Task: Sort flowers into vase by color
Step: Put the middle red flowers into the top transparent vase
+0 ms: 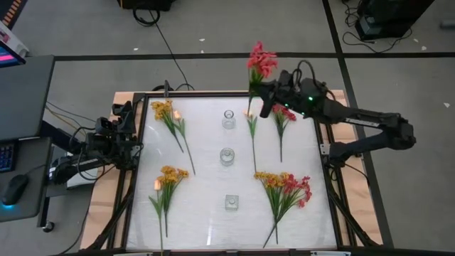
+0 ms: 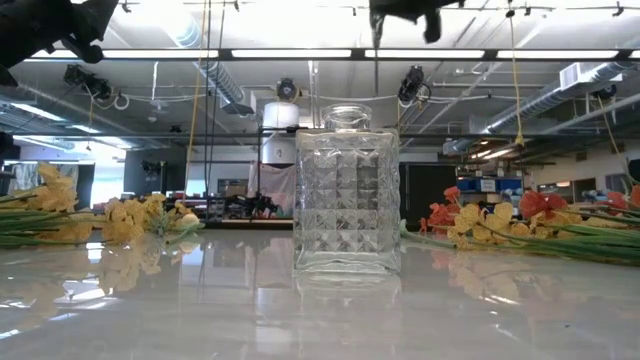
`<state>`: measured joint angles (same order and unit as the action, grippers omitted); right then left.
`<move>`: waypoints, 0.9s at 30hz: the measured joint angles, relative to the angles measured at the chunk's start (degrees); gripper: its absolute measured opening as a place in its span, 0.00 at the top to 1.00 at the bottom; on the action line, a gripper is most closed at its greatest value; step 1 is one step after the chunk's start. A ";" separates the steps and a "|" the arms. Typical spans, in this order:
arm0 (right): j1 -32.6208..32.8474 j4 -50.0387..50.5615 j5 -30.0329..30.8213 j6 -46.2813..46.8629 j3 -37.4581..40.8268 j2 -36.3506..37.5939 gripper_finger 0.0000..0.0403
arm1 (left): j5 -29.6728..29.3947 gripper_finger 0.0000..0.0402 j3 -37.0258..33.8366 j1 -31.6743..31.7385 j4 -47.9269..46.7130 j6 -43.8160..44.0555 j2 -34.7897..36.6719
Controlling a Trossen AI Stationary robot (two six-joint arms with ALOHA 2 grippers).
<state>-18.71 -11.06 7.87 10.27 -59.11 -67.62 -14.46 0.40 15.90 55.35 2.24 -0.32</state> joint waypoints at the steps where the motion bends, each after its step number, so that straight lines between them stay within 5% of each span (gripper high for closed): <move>1: -0.90 -0.77 -1.40 -0.05 0.00 -1.00 0.92 | 0.00 0.42 0.02 0.00 0.00 0.01 0.00; 10: -7.01 -10.24 -14.99 0.01 0.04 -11.04 0.92 | 0.00 0.42 0.00 0.00 0.00 0.00 0.00; 27: -12.46 -21.68 -23.11 0.03 0.07 -24.09 0.92 | 0.00 0.42 0.00 0.00 0.01 0.00 0.00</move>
<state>-31.18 -32.74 -15.25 10.31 -59.05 -91.72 -14.46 0.40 15.90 55.36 2.24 -0.32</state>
